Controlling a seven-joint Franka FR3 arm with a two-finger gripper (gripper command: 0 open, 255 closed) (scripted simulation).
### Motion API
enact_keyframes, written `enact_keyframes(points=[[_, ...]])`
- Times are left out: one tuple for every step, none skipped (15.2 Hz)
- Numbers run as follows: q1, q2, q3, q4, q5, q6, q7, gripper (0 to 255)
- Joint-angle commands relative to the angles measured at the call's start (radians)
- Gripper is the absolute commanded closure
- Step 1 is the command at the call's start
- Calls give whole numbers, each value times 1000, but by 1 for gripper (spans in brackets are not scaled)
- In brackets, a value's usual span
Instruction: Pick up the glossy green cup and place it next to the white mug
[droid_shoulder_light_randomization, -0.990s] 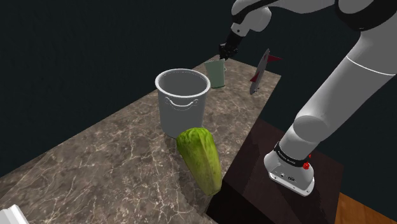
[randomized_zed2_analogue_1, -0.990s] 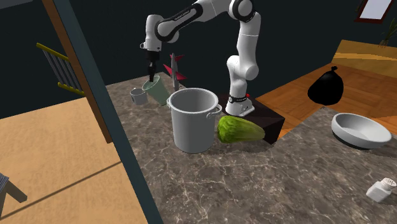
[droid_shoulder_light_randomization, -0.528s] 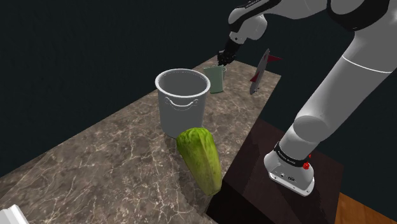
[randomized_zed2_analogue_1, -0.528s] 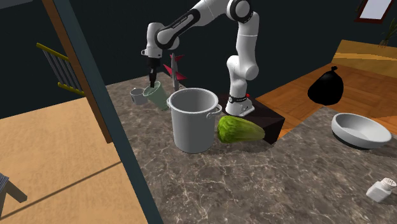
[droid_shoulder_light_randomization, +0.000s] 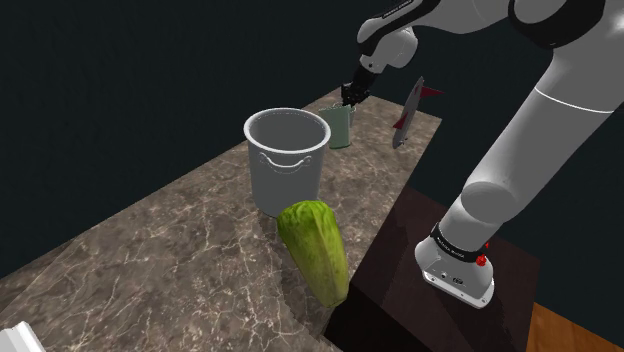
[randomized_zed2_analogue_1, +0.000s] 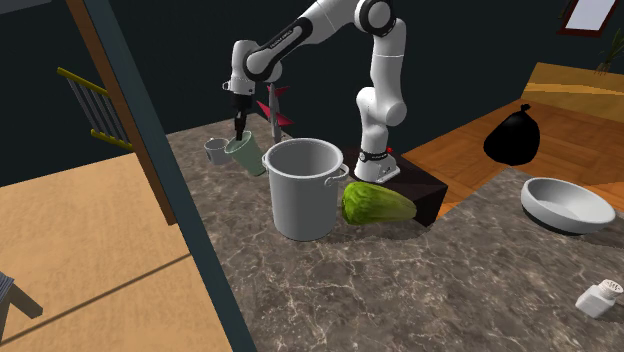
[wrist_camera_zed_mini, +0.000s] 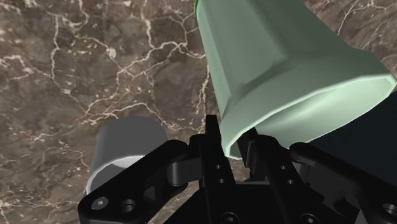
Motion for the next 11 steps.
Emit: enact_keyframes(points=[[2, 5, 2, -5, 0, -2, 0, 255], [2, 5, 1, -5, 0, -2, 0, 255], [1, 3, 1, -7, -1, -2, 0, 0], [2, 3, 2, -6, -1, -3, 1, 0], [2, 4, 2, -6, -1, -2, 1, 0], [2, 3, 2, -7, -1, -2, 1, 0], [2, 3, 2, -7, -1, -2, 1, 0], [2, 5, 1, -5, 0, -2, 0, 0], [-2, -18, -2, 2, -19, -30, 12, 0], [-6, -41, -6, 10, -37, -58, 24, 0], [-10, -62, -9, 19, -54, -87, 35, 0]])
